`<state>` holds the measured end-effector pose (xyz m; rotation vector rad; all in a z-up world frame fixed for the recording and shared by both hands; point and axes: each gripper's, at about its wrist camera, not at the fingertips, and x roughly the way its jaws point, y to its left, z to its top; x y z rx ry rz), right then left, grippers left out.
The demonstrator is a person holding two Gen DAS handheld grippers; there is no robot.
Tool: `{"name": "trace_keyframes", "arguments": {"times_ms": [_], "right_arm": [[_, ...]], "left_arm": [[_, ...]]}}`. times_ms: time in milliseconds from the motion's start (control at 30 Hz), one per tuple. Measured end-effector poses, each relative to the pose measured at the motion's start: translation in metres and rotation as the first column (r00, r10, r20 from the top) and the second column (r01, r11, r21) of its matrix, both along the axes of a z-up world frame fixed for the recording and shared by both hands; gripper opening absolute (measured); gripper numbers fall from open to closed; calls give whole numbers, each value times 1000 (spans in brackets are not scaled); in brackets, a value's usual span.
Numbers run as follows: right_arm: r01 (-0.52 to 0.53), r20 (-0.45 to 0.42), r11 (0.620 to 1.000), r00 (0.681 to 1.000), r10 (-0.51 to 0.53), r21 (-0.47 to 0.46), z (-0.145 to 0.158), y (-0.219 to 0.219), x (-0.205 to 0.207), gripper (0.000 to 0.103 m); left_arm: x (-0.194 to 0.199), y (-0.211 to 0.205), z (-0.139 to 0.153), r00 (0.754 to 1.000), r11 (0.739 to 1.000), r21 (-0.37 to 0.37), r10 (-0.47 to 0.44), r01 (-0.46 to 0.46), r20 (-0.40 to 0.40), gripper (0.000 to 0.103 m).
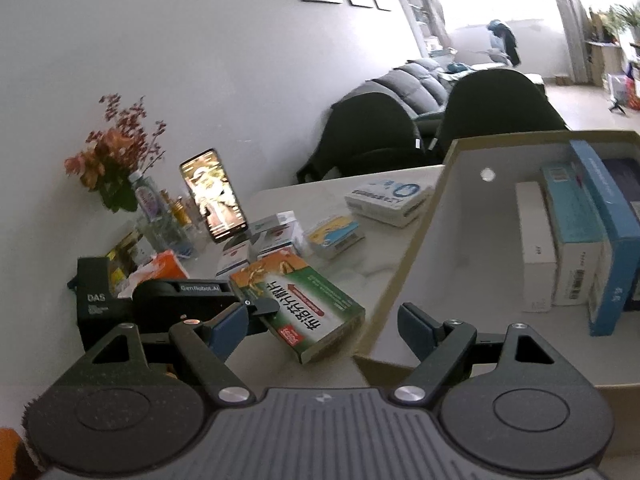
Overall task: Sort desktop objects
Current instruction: 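Tilt the left tool and stand the medicine box on its end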
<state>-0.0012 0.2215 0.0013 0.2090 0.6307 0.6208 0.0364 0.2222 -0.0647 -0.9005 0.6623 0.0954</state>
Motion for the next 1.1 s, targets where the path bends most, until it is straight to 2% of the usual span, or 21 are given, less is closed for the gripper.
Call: {"name": "trace_keyframes", "arguments": {"times_ms": [233, 500, 733, 900, 1100], "right_arm": [[18, 75, 995, 997, -11, -97, 0, 18, -13, 86], [24, 119, 995, 993, -13, -93, 5, 18, -19, 85], [-73, 167, 991, 982, 92, -115, 5, 33, -31, 85], [-140, 99, 984, 984, 151, -106, -15, 49, -24, 82], [-167, 155, 966, 968, 199, -196, -29, 71, -34, 82]], "left_arm": [[-16, 8, 9, 999, 1000, 9, 12, -12, 31, 21], [-20, 13, 7, 999, 1000, 3, 14, -14, 30, 20], [-20, 11, 12, 999, 1000, 14, 2, -2, 40, 20], [-20, 9, 11, 999, 1000, 13, -3, 3, 39, 20], [-18, 7, 11, 999, 1000, 10, -8, 7, 40, 20]]}}
